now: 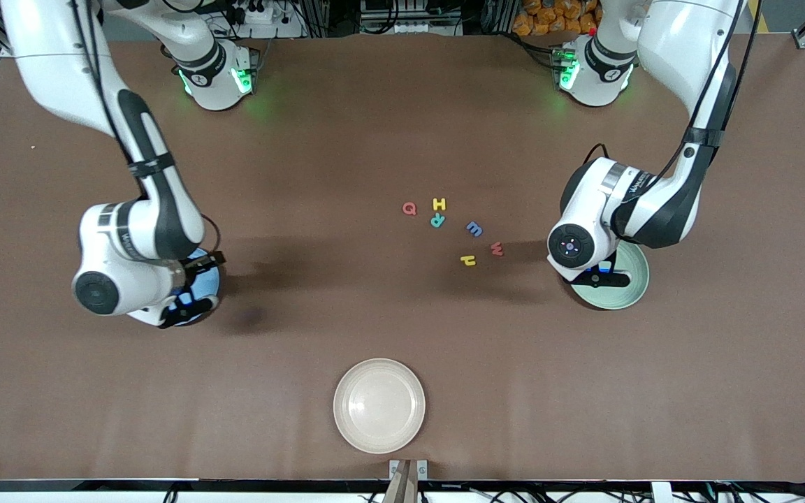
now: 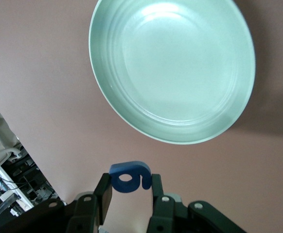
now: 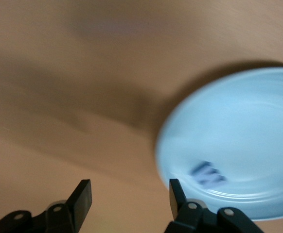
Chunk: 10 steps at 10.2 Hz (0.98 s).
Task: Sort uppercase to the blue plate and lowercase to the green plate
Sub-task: 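Release the 6 into the green plate while the right gripper drops the W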
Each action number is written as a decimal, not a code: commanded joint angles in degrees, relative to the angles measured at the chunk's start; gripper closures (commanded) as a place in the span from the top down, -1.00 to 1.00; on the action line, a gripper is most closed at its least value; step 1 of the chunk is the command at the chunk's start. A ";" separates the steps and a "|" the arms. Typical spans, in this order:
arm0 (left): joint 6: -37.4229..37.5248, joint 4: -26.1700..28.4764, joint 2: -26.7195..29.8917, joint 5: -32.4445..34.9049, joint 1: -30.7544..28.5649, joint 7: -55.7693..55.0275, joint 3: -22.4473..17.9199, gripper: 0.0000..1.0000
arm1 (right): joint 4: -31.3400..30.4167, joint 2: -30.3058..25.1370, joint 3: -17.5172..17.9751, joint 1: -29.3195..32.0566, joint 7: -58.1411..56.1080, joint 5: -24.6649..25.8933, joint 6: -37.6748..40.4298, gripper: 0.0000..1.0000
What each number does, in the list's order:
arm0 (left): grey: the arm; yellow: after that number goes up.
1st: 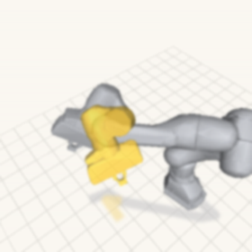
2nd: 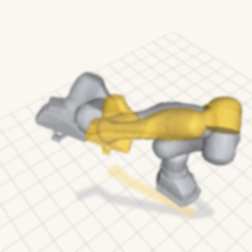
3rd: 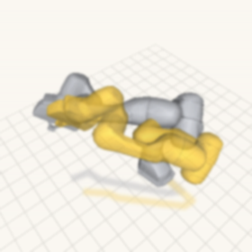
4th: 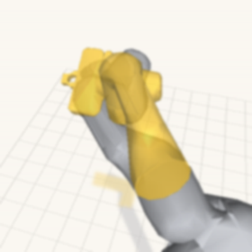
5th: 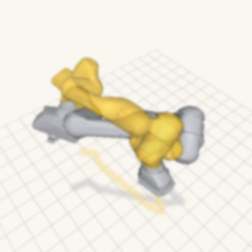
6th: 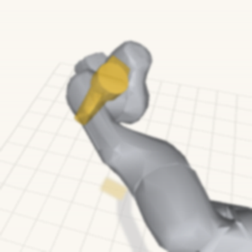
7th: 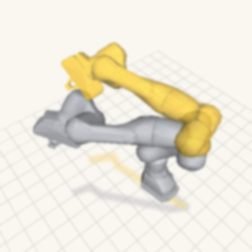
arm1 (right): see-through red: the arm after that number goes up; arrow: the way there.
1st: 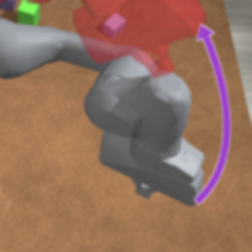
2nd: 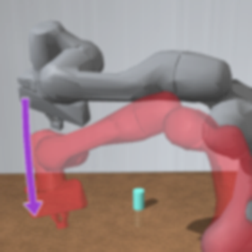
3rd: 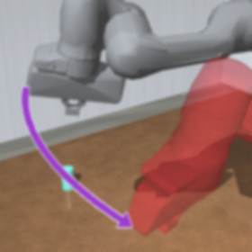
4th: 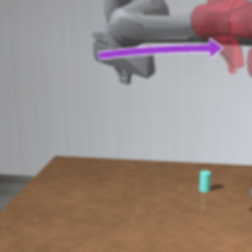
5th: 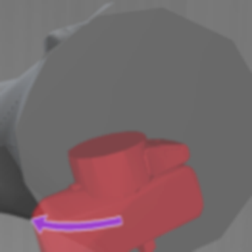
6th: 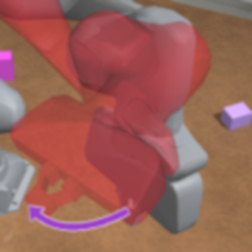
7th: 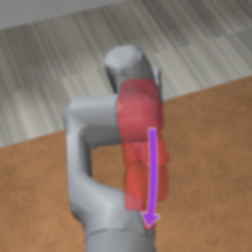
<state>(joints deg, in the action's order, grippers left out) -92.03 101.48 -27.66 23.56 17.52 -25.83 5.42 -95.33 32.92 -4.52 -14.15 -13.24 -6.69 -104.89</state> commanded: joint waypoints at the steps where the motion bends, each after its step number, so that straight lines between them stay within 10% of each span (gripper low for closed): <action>1: 1.76 0.38 0.07 2.62 0.50 1.13 -0.06 1.00 | 1.28 -0.67 -0.23 -7.78 10.73 -1.05 0.83 0.46; 4: 2.12 0.30 -0.11 2.81 0.67 1.13 0.12 1.00 | 1.20 -2.59 0.04 -17.80 24.17 -6.21 -0.31 0.47; 10: -3.32 -0.23 -0.55 -4.38 0.42 -5.28 0.64 1.00 | -0.38 -6.55 -0.14 -40.13 60.21 -0.62 -8.30 0.45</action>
<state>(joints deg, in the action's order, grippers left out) -94.05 101.78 -28.50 21.74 18.38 -29.39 5.97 -93.47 27.67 -4.14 -50.94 40.33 -9.55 -110.79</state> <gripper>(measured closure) 0.000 0.264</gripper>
